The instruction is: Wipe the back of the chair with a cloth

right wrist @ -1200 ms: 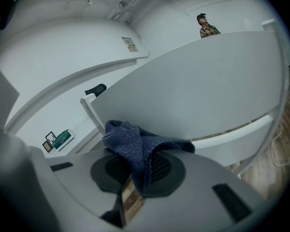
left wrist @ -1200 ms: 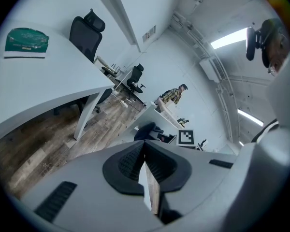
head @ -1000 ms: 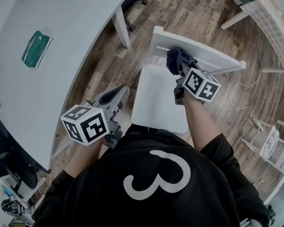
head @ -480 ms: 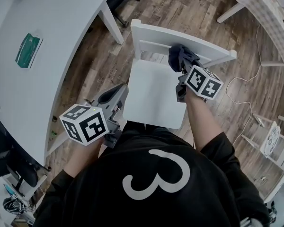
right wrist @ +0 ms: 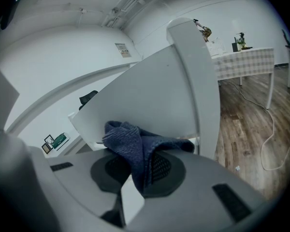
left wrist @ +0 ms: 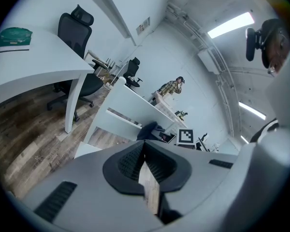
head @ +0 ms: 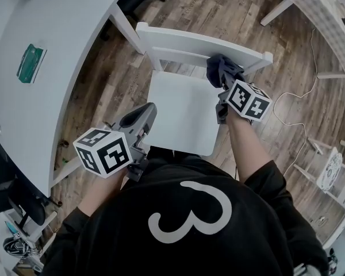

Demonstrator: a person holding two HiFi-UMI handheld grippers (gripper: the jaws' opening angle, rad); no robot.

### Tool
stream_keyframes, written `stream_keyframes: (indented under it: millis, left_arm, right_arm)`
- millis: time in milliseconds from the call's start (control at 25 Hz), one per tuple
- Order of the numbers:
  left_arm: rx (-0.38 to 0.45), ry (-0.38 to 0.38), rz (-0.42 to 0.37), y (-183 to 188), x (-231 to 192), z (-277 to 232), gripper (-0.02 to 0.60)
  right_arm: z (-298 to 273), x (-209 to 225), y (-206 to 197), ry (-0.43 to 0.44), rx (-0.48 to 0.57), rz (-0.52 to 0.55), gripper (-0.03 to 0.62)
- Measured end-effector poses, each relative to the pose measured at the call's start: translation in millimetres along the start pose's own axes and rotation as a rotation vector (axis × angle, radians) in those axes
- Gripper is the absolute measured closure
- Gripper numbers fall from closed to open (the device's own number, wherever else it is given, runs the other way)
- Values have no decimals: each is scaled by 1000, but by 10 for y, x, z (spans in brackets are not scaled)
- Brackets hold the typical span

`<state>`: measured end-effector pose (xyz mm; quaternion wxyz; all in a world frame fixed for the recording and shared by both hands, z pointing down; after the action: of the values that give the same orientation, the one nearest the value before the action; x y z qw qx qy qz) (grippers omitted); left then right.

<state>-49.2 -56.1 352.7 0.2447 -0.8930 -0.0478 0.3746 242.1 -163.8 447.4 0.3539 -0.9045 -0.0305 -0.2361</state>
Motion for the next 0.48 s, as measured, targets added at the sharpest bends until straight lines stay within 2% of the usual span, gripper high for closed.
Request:
stream_keyframes:
  millis: [480]
  left_arm:
    - [-1,4,-23,-27,357,-221,568]
  right_arm:
    - [250,464,-3,2,24,-52,542]
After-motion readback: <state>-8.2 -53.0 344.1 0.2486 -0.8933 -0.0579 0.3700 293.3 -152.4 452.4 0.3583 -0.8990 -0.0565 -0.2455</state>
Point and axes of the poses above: the fingertips, and each gripper's own axes: z backward along the fingers, x to its right, y out of its top, the point moved 8 cm from there along z, backward along the fingers, and after that the axes turned 11 degrees about -x, right-handed, at the moved point
